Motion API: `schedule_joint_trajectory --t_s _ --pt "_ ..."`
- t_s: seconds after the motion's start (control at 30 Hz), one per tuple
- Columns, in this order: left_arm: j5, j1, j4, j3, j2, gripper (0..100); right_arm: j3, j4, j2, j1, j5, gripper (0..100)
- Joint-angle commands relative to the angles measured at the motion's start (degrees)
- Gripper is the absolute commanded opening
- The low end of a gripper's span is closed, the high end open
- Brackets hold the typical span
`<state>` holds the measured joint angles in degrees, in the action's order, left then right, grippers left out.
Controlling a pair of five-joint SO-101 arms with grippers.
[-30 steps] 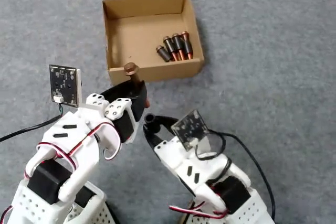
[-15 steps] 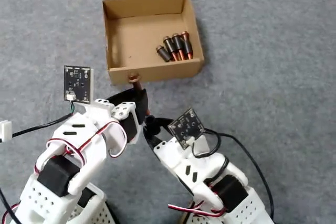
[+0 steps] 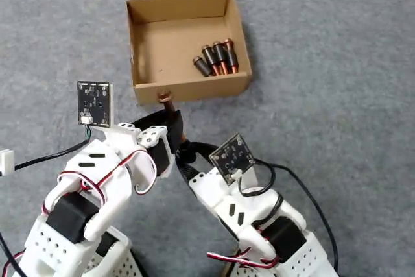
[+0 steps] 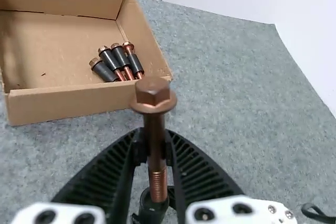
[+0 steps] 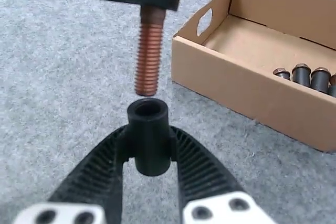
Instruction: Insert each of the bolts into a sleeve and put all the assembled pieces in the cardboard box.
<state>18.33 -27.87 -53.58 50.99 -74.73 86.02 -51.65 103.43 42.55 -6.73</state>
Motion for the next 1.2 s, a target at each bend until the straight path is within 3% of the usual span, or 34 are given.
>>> schedule_joint_trajectory --t_s 0.0,0.23,0.93,1.17 --pt "1.93 -0.53 -0.35 -2.11 -0.75 2 -2.51 1.76 8.92 0.48 0.44 0.1" --pt "4.92 -0.53 -0.79 -2.9 -0.75 2 -4.18 2.81 8.92 0.48 0.44 0.1" --pt "4.57 -2.64 -6.15 -3.25 -0.75 2 -3.74 2.37 8.84 0.4 0.44 0.1" --pt "-1.05 -4.31 -6.07 -3.25 -0.75 2 -3.74 1.58 8.75 -0.04 0.44 0.1"
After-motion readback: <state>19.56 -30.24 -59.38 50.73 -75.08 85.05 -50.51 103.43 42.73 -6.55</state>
